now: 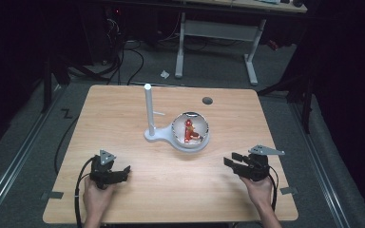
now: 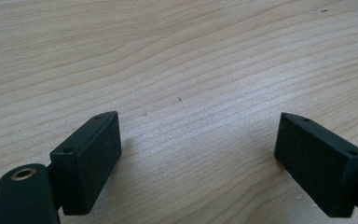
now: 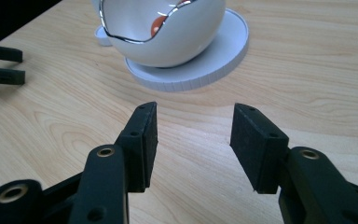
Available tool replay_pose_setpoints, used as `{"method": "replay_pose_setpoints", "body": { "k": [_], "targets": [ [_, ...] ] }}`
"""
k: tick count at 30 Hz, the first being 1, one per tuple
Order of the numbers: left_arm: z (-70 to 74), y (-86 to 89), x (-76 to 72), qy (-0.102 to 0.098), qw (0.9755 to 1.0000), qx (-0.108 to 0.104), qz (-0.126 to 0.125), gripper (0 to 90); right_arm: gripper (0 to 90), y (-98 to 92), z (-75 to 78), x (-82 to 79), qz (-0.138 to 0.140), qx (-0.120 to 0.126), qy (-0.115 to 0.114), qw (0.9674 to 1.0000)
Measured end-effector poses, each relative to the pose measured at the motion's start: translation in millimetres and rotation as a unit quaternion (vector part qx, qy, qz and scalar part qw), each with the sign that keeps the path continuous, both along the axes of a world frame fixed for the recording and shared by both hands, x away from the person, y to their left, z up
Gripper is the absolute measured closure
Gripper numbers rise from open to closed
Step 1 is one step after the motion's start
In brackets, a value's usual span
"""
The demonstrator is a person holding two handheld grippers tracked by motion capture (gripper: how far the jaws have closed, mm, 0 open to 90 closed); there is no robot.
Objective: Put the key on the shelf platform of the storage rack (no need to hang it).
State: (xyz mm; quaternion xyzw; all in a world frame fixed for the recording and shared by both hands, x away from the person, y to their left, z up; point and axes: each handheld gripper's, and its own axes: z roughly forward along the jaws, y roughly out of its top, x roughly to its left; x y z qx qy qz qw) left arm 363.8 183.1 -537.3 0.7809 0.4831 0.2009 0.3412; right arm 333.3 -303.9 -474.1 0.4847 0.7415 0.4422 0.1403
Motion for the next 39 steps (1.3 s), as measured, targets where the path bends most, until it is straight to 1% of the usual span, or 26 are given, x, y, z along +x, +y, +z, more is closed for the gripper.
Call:
{"method": "replay_pose_setpoints", "body": {
  "k": [7, 17, 20, 23, 25, 31, 39],
  "targets": [
    [-0.1, -0.1, -0.1, 0.000, 1.0000, -0.001, 0.001, 15.0, 51.4, -2.5, -10.4, -0.3, -0.010, -0.001, 0.010, 0.9999],
    [-0.1, -0.2, -0.1, 0.000, 1.0000, -0.001, 0.001, 15.0, 51.2, -4.8, -22.0, 3.2, -0.024, -0.004, 0.017, 0.9996],
    [-0.1, -0.2, -0.1, 0.000, 1.0000, -0.001, 0.001, 15.0, 50.8, -2.2, -23.9, 4.4, -0.027, -0.027, 0.012, 0.9992],
    [-0.1, -0.2, -0.1, 0.000, 1.0000, -0.001, 0.001, 15.0, 50.6, -0.3, -28.2, 7.4, -0.030, -0.043, 0.010, 0.9986],
    [0.0, -0.1, -0.1, 0.000, 1.0000, 0.000, 0.000, 15.0, 50.4, 0.3, -30.4, 8.8, -0.034, -0.047, 0.013, 0.9982],
    [-0.1, -0.2, -0.1, -0.001, 1.0000, -0.001, 0.001, 15.0, 49.6, 1.7, -37.4, 12.9, -0.042, -0.067, 0.011, 0.9968],
    [-0.1, -0.1, -0.2, 0.000, 1.0000, -0.001, 0.000, 15.0, 49.3, 1.3, -42.9, 15.6, -0.051, -0.072, 0.012, 0.9960]
  ]
}}
